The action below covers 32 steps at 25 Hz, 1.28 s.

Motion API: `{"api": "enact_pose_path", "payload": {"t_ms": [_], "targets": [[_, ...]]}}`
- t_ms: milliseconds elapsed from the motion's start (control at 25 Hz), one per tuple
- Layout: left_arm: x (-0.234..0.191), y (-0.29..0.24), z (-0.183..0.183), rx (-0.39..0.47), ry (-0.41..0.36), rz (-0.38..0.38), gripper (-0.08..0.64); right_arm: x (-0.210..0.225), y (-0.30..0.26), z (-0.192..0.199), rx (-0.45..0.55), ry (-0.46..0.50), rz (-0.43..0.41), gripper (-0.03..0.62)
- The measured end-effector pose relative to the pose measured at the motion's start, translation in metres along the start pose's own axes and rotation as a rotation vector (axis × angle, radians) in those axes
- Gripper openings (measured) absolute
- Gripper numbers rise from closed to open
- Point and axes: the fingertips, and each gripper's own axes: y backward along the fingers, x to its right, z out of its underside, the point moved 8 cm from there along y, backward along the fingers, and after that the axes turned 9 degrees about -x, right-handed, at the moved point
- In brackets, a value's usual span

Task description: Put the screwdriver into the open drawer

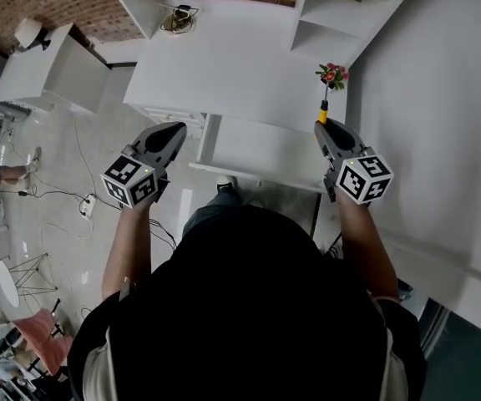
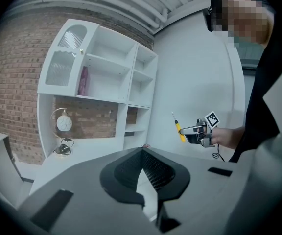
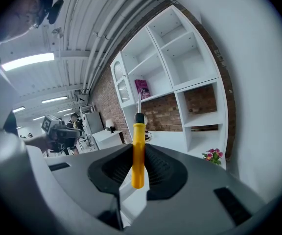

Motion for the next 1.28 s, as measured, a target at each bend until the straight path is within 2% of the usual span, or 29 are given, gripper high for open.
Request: {"api": "enact_pose_path", "payload": {"t_ms": [600,1280], "targets": [[-0.006,-0.017,-0.007,0.009,-0.006,0.036,0.015,0.004,0.006,-0.007,0.015,-0.006,0.04,0.083],[-0.047,-0.061,-0.009,-0.025,0.022,0.051,0.015,0.033,-0.037,-0.019,-0.016,-0.032,0.051,0.083]]}}
